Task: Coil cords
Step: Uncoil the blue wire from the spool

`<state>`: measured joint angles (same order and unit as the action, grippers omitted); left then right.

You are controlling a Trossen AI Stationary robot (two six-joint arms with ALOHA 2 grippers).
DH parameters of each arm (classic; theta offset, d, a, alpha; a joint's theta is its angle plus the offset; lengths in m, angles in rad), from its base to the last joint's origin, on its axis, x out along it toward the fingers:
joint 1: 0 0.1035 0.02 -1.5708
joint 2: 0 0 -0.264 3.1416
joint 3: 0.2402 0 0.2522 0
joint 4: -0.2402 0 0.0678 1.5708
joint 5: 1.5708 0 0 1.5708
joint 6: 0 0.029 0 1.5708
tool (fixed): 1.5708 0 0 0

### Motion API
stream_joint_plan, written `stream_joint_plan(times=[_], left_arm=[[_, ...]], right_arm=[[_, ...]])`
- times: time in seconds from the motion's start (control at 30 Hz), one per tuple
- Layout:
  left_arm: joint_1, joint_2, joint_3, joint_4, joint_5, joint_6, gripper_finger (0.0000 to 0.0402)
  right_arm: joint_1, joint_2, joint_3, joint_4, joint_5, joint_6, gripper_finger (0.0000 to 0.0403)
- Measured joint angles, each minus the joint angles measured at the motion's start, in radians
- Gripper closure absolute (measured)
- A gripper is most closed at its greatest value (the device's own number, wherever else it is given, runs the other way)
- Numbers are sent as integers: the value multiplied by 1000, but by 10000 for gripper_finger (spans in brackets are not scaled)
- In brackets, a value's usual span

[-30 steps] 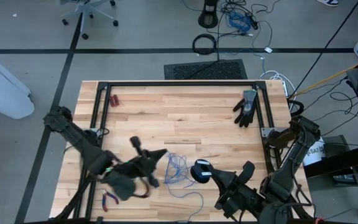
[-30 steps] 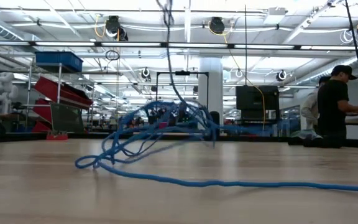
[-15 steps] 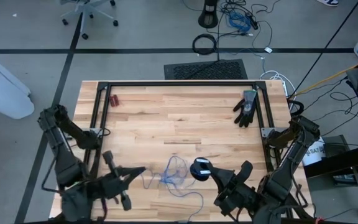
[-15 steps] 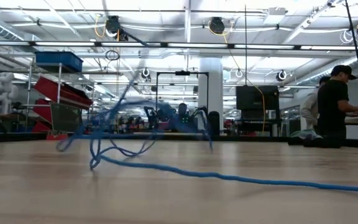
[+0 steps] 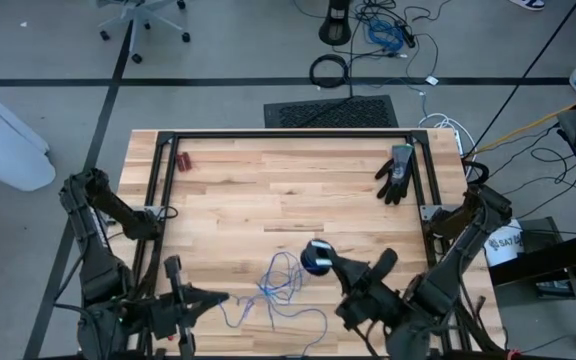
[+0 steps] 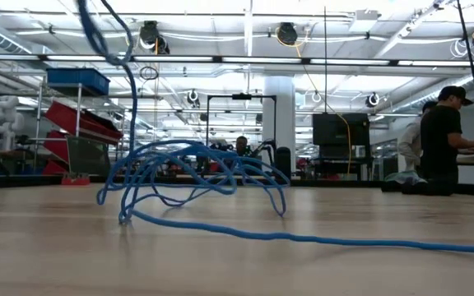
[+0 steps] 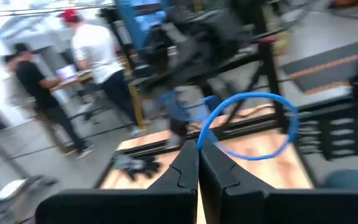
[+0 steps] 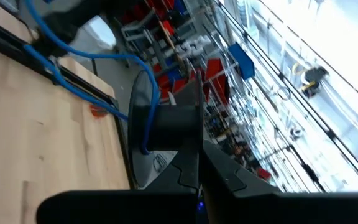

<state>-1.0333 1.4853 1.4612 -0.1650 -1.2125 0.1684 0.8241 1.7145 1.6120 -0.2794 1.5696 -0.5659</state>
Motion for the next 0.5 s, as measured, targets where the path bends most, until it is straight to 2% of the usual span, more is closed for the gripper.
stream_joint_plan(times=[0.2, 0.37, 0.5], left_arm=[[47, 6, 0, 3, 160, -2, 401], [98, 32, 0, 2, 307, 13, 400], [158, 58, 0, 7, 326, 51, 396]], right_arm=[[-82, 0, 0, 0, 1, 5, 403], [-105, 0, 0, 4, 2, 10, 403], [-104, -2, 0, 34, 1, -46, 403]])
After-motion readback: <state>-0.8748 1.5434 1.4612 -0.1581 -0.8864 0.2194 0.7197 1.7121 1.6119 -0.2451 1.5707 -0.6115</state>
